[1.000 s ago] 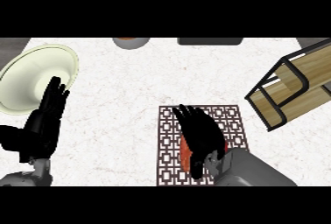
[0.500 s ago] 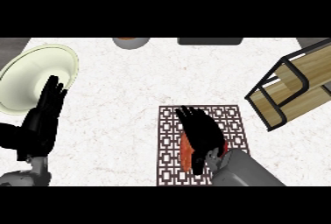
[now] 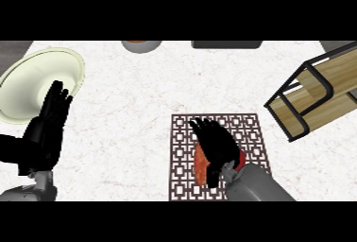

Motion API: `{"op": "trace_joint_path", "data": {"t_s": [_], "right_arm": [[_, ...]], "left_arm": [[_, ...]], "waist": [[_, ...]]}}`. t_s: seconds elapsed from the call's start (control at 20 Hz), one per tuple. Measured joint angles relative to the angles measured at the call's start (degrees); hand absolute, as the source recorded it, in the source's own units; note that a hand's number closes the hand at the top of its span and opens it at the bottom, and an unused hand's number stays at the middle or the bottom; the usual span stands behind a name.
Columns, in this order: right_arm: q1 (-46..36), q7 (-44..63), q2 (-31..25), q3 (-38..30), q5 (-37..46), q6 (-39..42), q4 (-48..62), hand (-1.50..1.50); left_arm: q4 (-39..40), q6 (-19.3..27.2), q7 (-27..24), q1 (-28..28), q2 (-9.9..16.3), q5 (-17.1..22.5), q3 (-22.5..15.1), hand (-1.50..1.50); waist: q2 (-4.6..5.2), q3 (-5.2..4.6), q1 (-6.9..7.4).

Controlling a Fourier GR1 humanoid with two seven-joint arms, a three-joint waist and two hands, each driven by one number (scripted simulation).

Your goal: Pick the sweet potato from the placemat and place it in the tiered shelf

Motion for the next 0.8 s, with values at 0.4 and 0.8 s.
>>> {"op": "trace_joint_path", "data": {"t_s": [0.4,0.8], "right_arm": [[0.82,-4.48,3.01,-0.91,5.3,0.47,5.23,1.5],[2.88,-12.49,-1.07,-1.21,10.98,-3.24,3.07,1.5]], "left_arm": [[1.56,-1.99,-0.92,-0.02,-1.61,-1.01,1.31,0.0],[2.35,-3.09,-0.93,-0.76,-2.28,-1.38,2.79,0.0]], "waist": [[-0.27,-0.11,-0.01],[-0.47,-0.16,-0.27]]}}
